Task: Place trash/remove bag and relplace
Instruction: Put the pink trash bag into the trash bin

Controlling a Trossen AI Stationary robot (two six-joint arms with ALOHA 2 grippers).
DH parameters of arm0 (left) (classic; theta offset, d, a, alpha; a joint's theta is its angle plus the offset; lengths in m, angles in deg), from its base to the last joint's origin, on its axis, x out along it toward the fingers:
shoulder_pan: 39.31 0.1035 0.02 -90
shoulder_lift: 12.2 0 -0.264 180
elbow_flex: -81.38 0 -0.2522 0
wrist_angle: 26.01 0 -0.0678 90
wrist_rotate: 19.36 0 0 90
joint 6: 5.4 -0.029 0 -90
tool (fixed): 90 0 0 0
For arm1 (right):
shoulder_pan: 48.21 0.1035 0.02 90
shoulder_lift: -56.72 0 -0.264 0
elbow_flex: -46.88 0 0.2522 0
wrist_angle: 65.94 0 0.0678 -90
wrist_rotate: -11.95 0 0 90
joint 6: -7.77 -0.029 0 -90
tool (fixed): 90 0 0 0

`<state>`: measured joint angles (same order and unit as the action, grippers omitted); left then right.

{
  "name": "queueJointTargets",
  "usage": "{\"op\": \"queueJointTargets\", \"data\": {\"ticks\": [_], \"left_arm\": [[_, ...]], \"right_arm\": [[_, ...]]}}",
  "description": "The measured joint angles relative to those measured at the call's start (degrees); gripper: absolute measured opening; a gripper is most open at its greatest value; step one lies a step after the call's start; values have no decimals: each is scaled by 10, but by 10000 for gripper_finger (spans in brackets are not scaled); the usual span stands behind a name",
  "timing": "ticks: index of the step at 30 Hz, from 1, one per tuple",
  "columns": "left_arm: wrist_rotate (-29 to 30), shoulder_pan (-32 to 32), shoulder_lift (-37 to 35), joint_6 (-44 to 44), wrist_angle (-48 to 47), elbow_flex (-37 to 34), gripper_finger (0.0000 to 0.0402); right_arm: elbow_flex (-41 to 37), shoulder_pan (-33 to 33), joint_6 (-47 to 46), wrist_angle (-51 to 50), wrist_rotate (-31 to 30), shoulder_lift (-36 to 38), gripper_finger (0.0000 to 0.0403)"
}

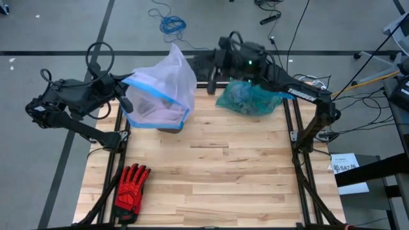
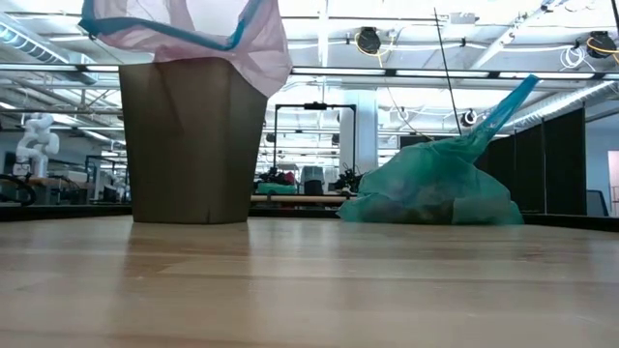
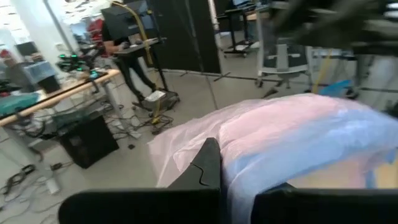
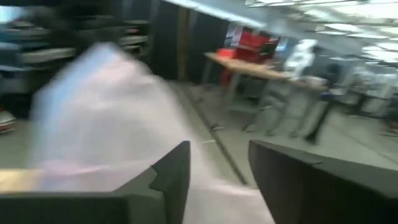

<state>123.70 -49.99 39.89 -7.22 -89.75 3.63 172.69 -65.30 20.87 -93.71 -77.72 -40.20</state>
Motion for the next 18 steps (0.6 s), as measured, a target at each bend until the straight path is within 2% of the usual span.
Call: {"op": "queueJointTargets", "data": {"ticks": [2, 6, 7, 12, 18], "left_arm": [[-12, 0, 0, 0, 2, 0, 0], [-20, -11, 5, 0, 3, 0, 0], [-20, -14, 7, 0, 4, 0, 0], [-20, -30, 12, 0, 5, 0, 0], [-20, -41, 12, 0, 1, 0, 0]], "right_arm": [[1, -27, -9, 35, -1, -17, 118], [1, -79, -53, 86, 6, -80, 23], [0, -91, -69, 91, 17, -100, 12], [-1, -115, -170, 101, 103, -193, 2], [-1, -51, -182, 107, 184, -244, 0]]}}
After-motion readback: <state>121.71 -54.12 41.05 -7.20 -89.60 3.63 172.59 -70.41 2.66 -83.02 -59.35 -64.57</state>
